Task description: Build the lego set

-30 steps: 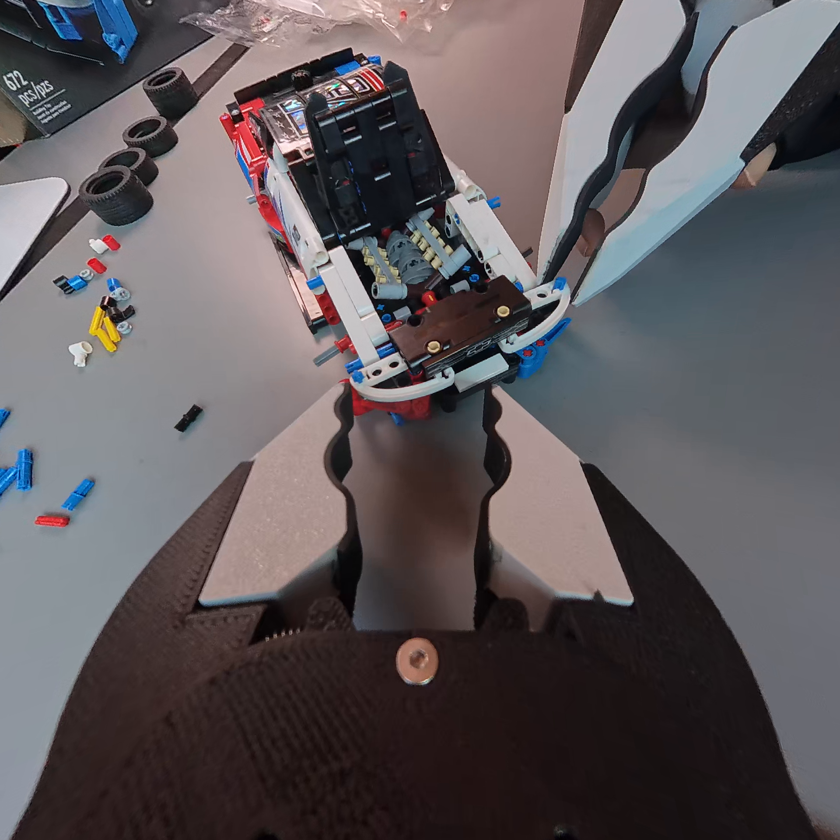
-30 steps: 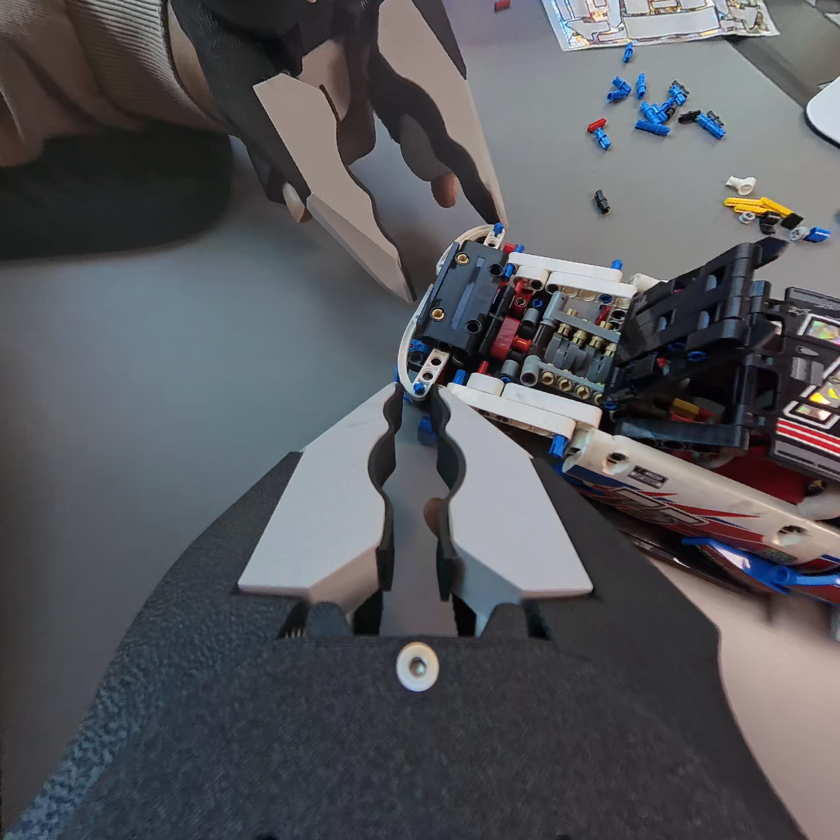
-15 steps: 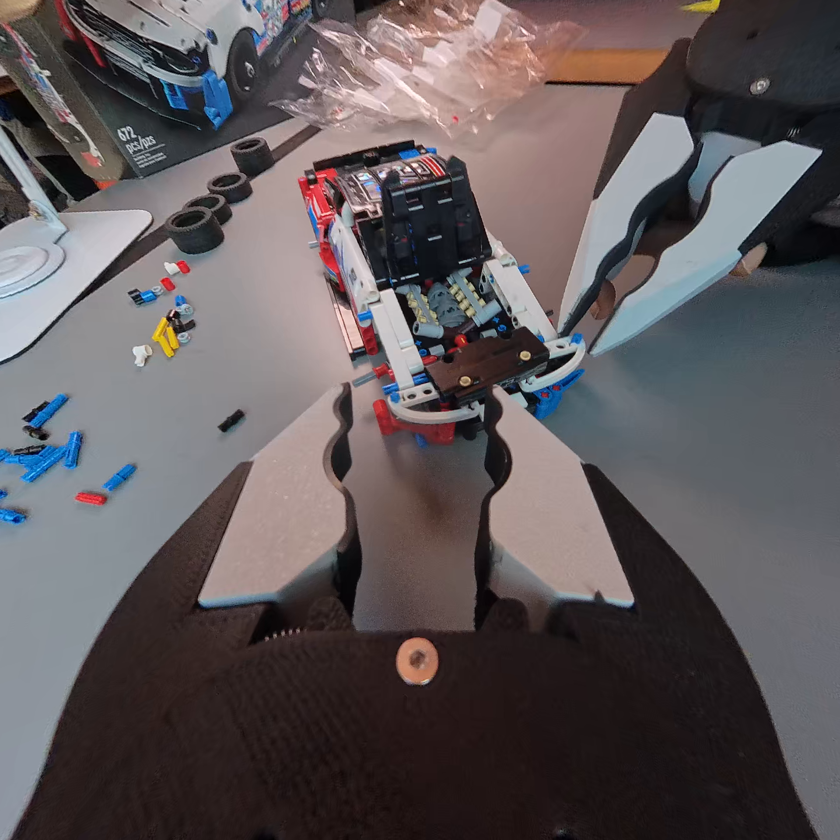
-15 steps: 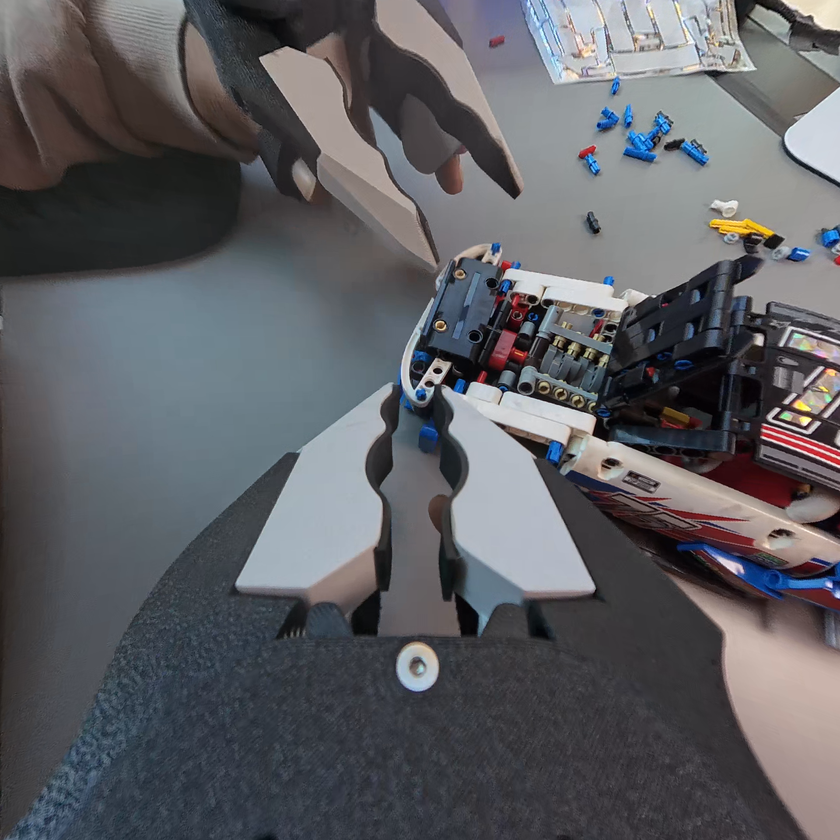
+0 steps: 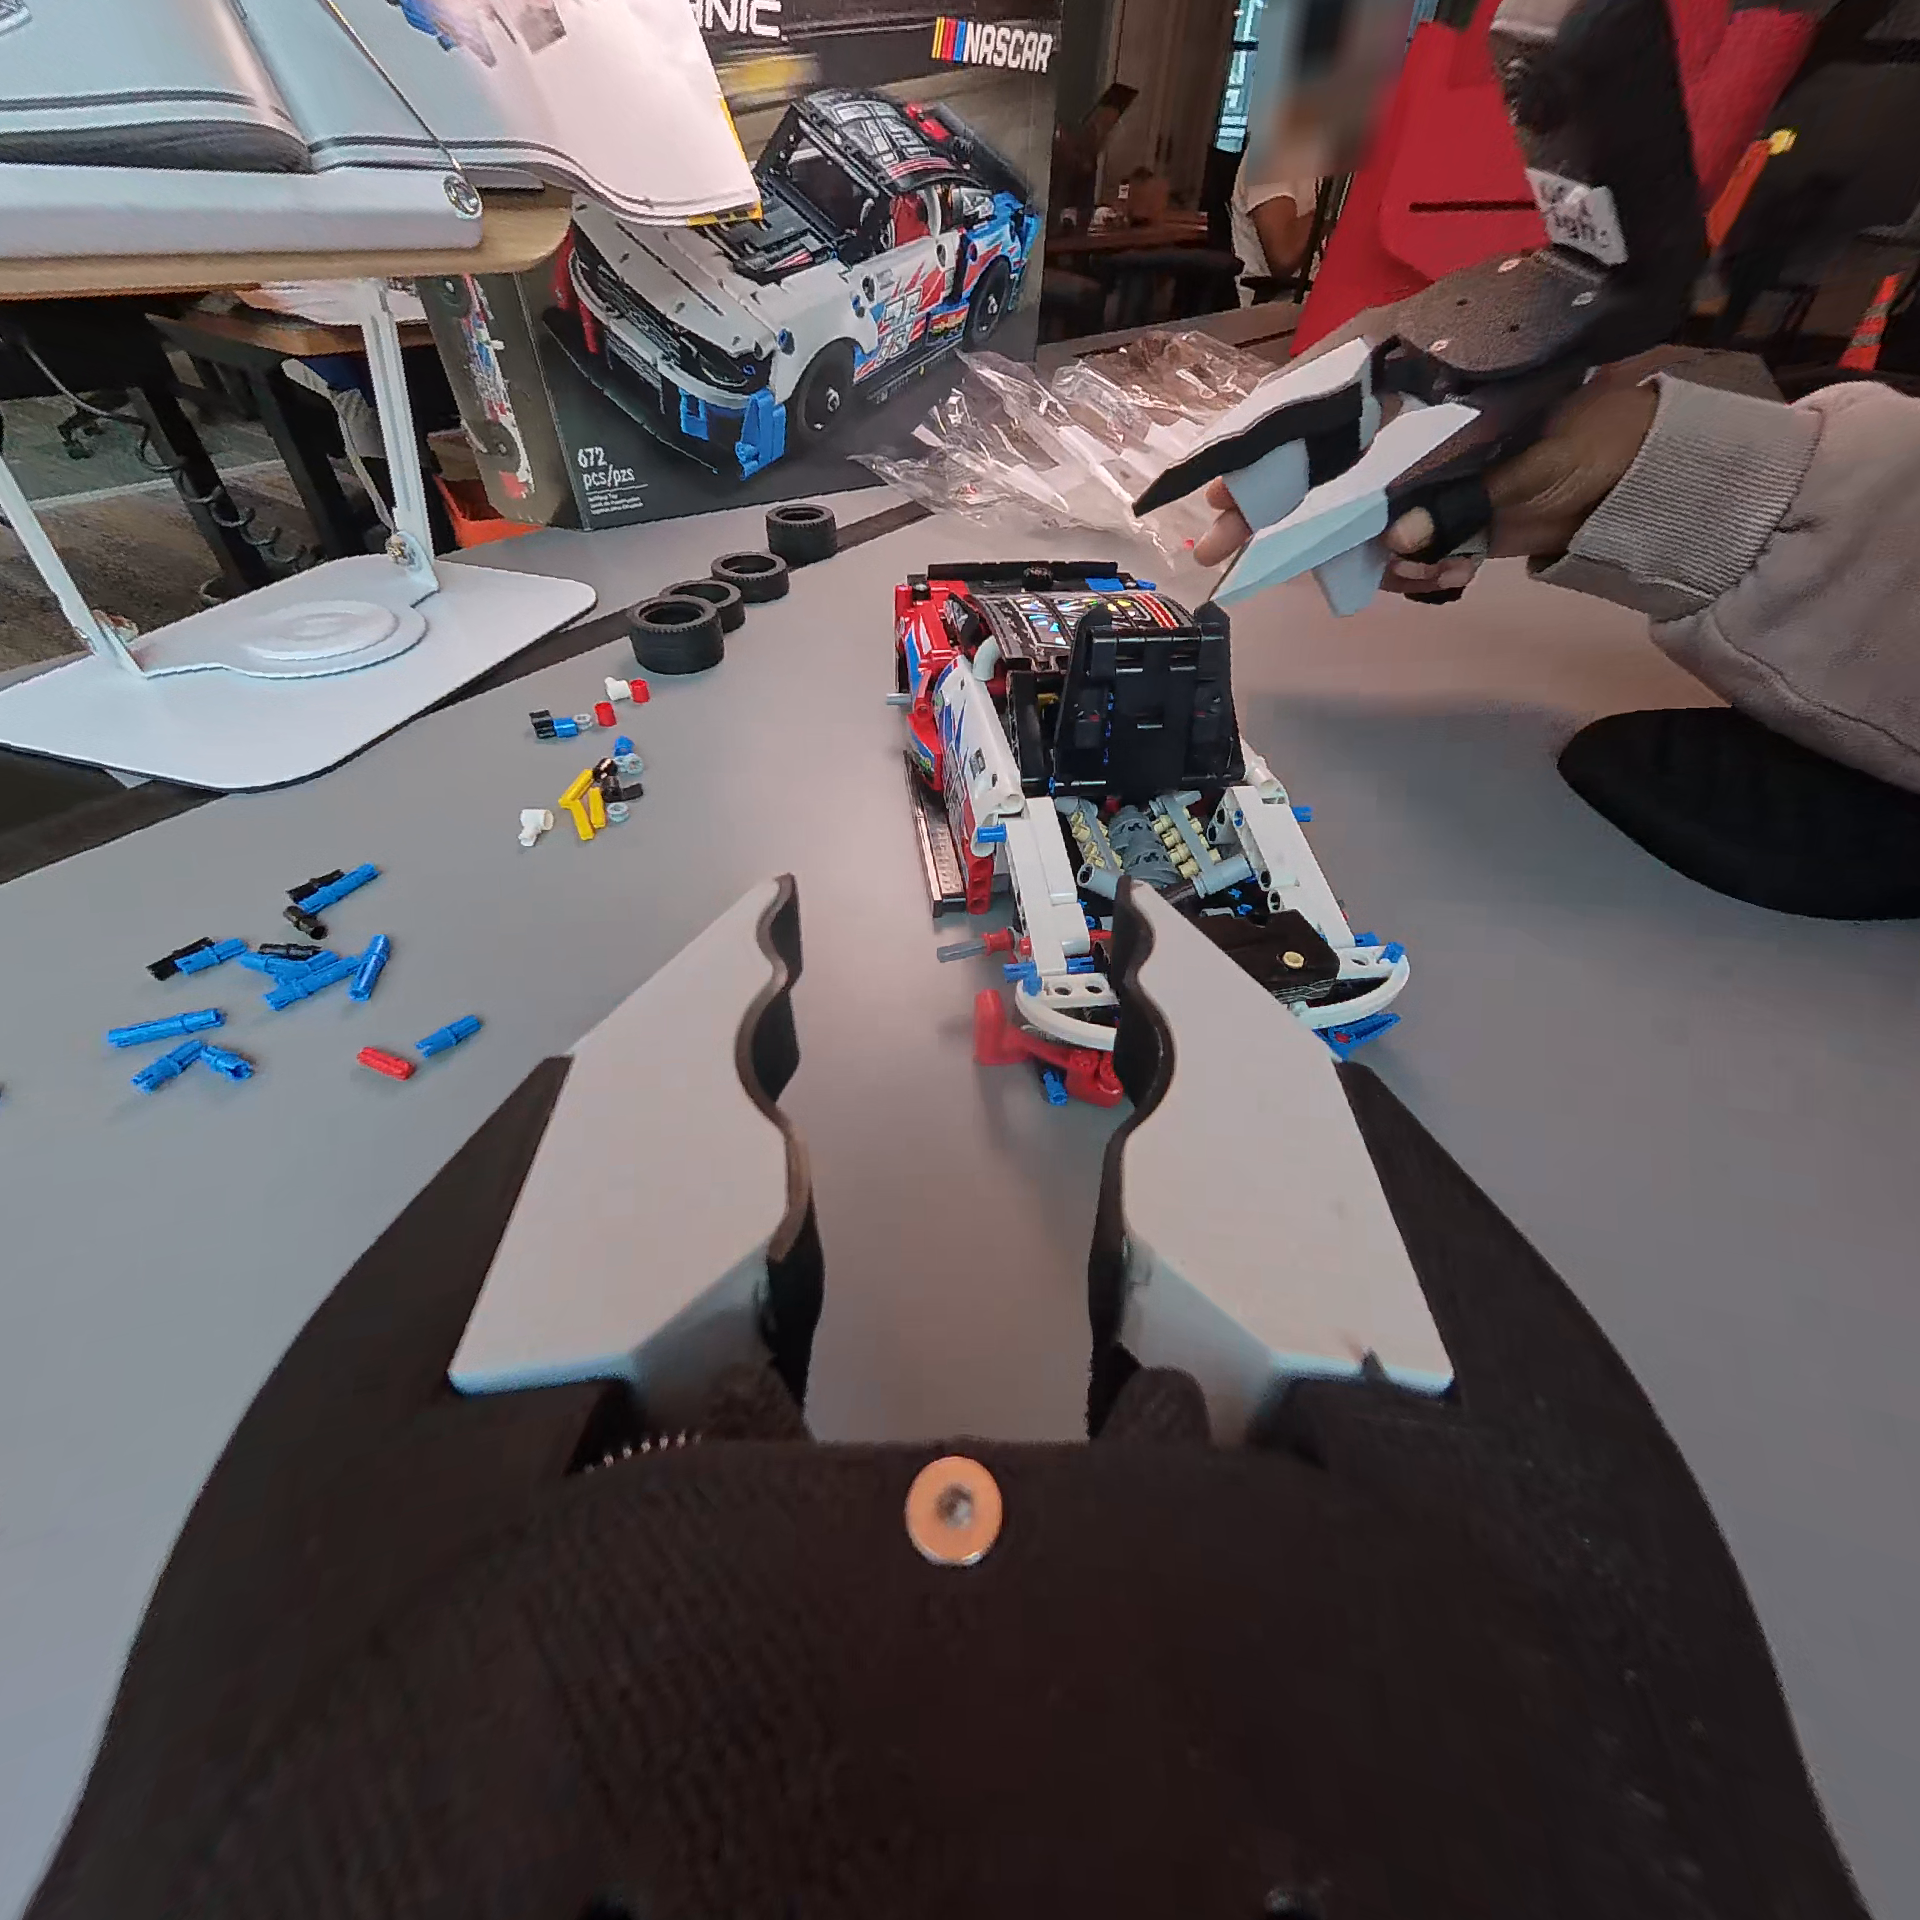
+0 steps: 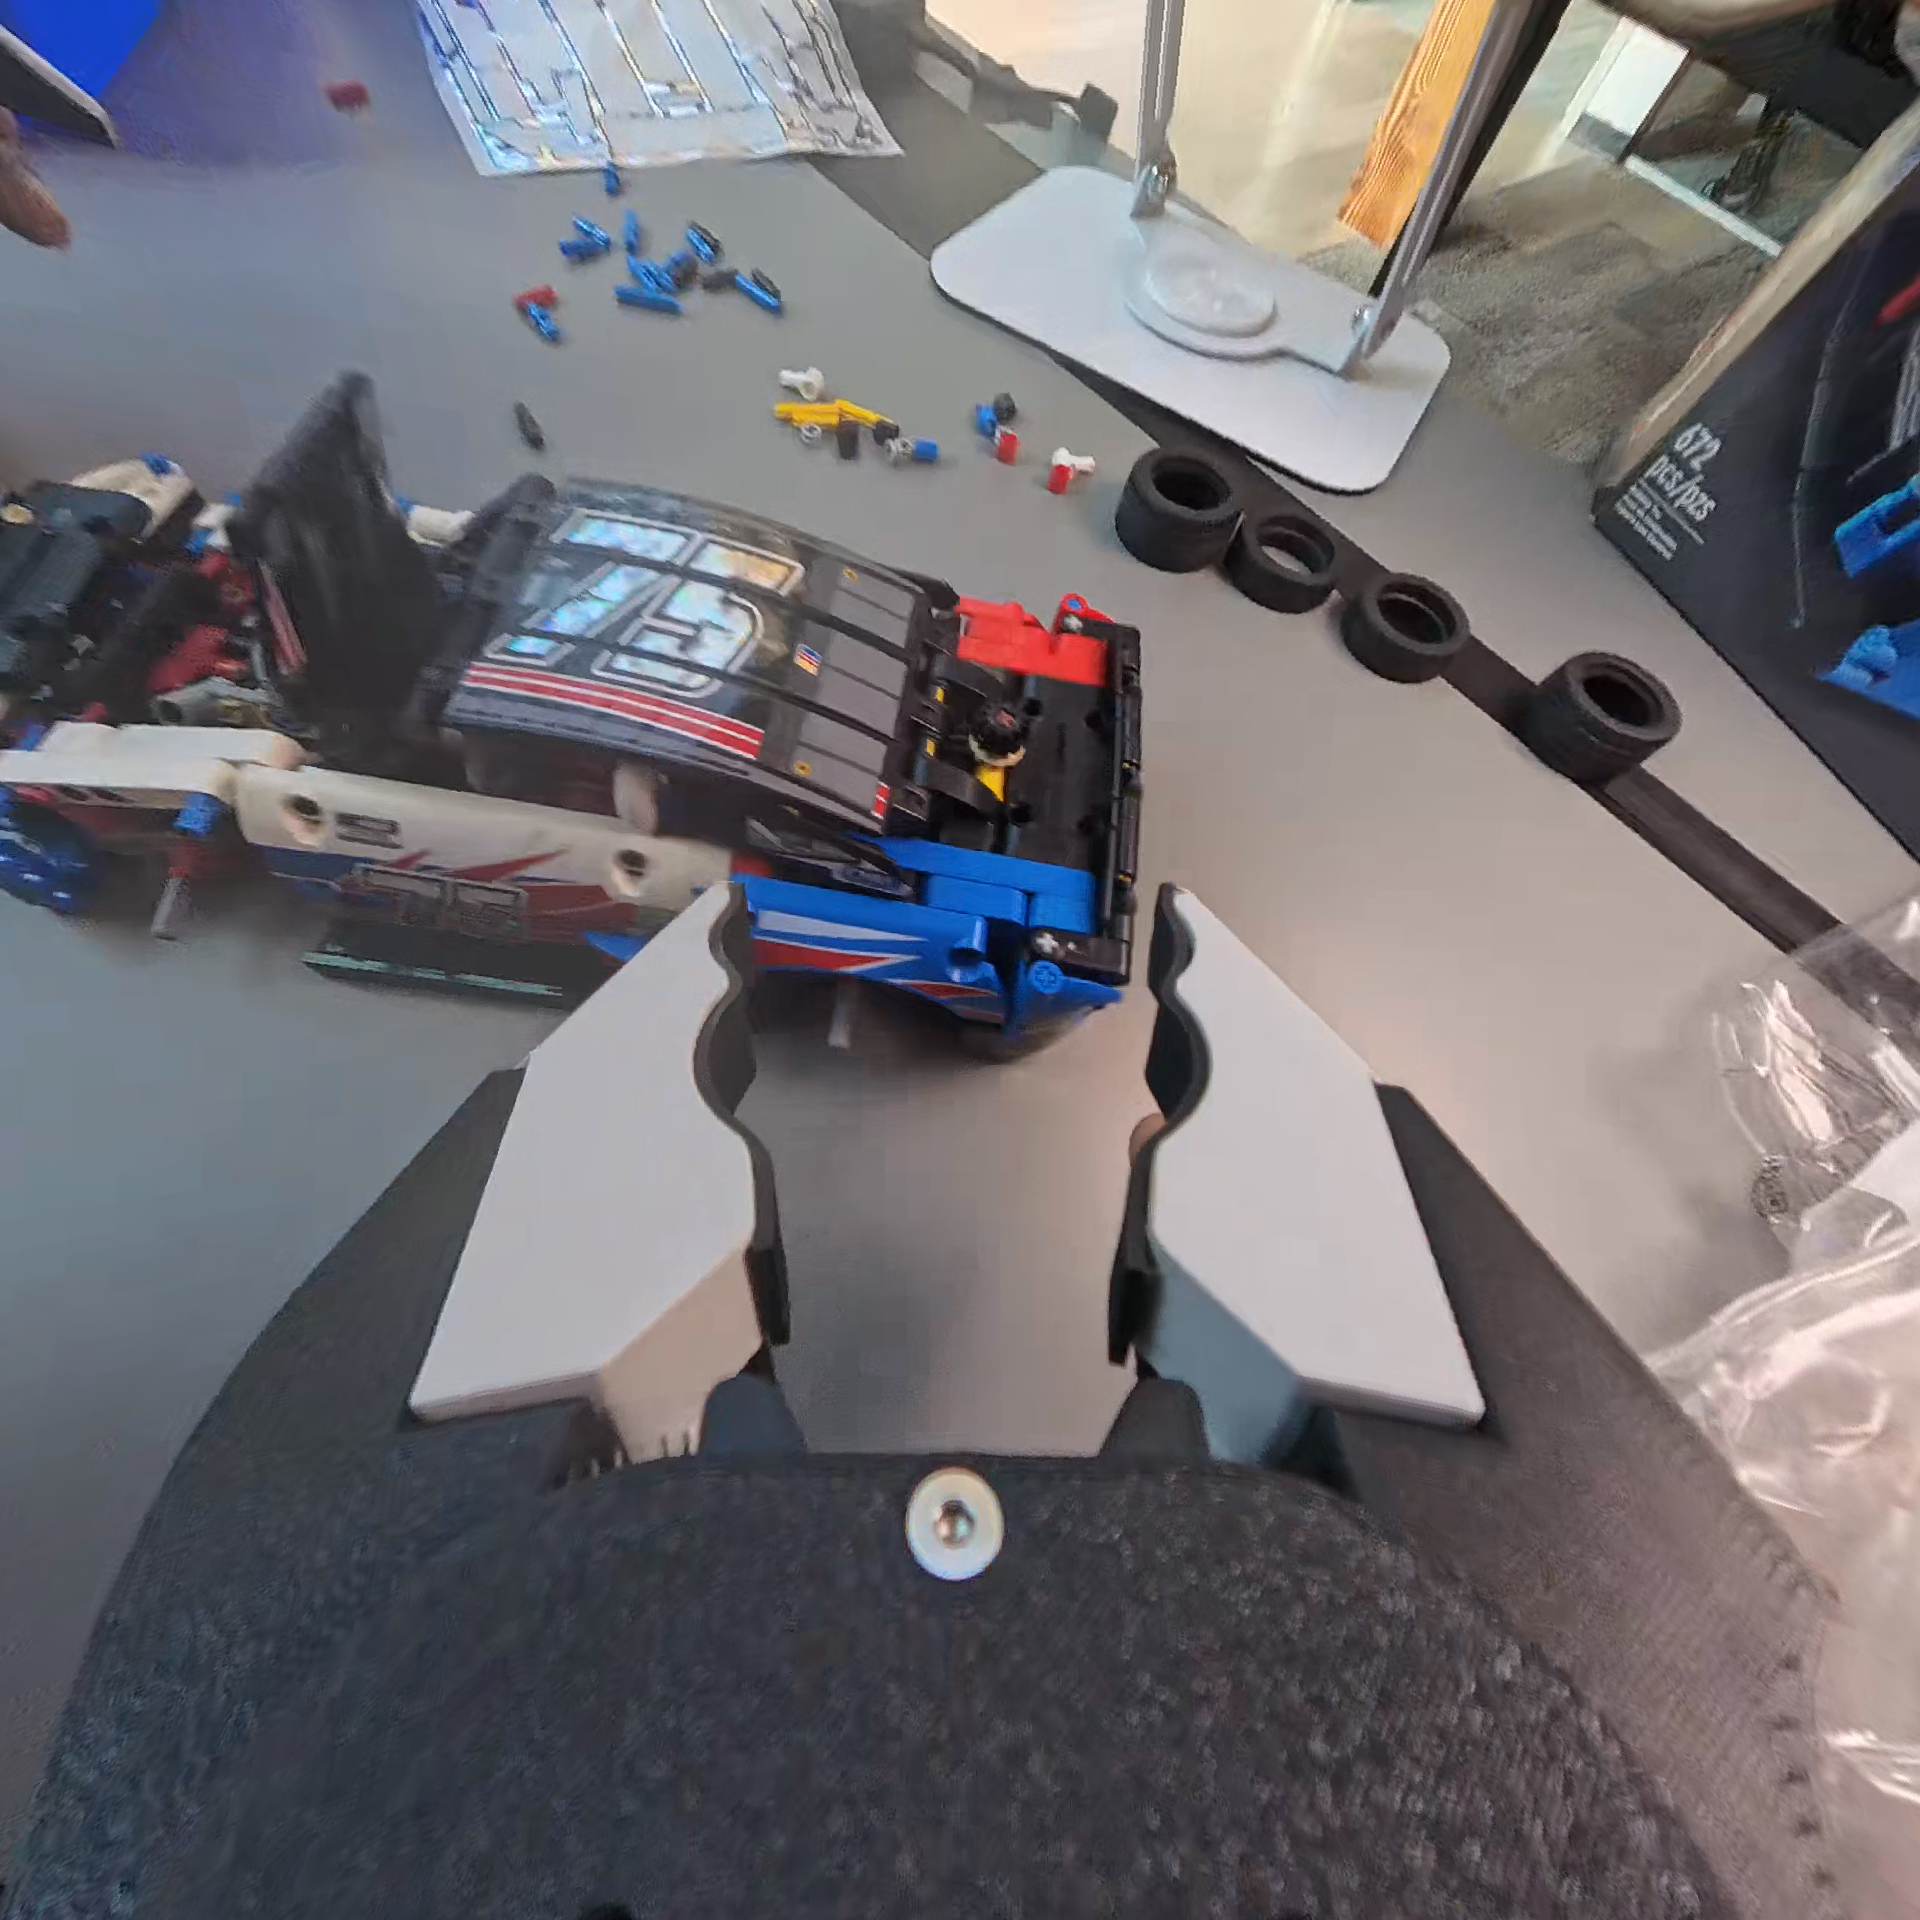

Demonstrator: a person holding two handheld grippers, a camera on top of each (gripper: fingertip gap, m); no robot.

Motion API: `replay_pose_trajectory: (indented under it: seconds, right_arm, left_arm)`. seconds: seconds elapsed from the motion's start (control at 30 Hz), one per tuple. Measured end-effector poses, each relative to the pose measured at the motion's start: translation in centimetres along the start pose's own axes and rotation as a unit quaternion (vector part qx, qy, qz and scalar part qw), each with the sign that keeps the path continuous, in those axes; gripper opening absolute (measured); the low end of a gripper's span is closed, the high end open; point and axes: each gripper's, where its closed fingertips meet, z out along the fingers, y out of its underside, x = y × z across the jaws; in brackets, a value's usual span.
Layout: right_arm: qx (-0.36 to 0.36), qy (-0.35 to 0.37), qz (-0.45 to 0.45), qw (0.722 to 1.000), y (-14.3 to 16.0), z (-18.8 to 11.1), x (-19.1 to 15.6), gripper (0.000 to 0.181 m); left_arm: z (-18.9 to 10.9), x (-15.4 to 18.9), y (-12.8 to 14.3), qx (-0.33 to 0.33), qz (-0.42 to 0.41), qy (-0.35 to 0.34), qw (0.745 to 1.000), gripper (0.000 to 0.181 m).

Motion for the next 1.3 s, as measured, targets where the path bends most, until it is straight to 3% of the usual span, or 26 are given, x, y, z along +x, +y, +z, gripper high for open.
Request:
replay_pose_trajectory:
  seconds: [0.1,0.27,0.67,0.8,0.9,1.0,1.1,1.17,1.3]
  right_arm:
    - [-0.026,-0.029,0.011,0.999,1.9,1.2,0.8,0.087]
    - [0.001,-0.081,0.033,0.996,1.8,1.7,-0.2,0.082]
    - [0.011,-0.075,0.022,0.997,1.7,2.3,-0.1,0.08]
    - [0.019,-0.044,0.03,0.998,1.6,2.7,1.0,0.075]
    - [0.024,0.026,0.042,0.999,1.5,2.8,3.1,0.053]
    - [0.036,0.06,0.039,0.997,0.6,1.9,3.7,0.05]
    - [0.076,0.021,0.026,0.997,-1.7,0.0,1.3,0.045]
    - [0.082,-0.052,-0.002,0.995,-2.6,-1.2,-2.5,0.044]
    - [0.039,-0.149,-0.091,0.984,-1.7,-2.3,-10.1,0.044]
  left_arm:
    - [-0.1,-0.2,0.1,-0.001,-0.002,-0.005,1.0,0.058]
    - [0.1,-0.4,0.4,-0.007,-0.007,-0.007,1.0,0.058]
    - [0.3,-0.2,0.8,-0.015,-0.004,0.002,1.0,0.058]
    - [0.3,-0.1,0.8,-0.016,-0.002,0.003,1.0,0.058]
    - [0.3,0.0,0.8,-0.018,0.0,0.005,1.0,0.058]
    - [0.3,0.2,0.9,-0.021,0.005,0.007,1.0,0.058]
    - [0.4,0.4,1.0,-0.024,0.009,0.012,1.0,0.057]
    - [0.4,0.6,1.1,-0.027,0.011,0.015,0.999,0.057]
    - [0.7,1.4,1.3,-0.034,0.024,0.031,0.999,0.053]
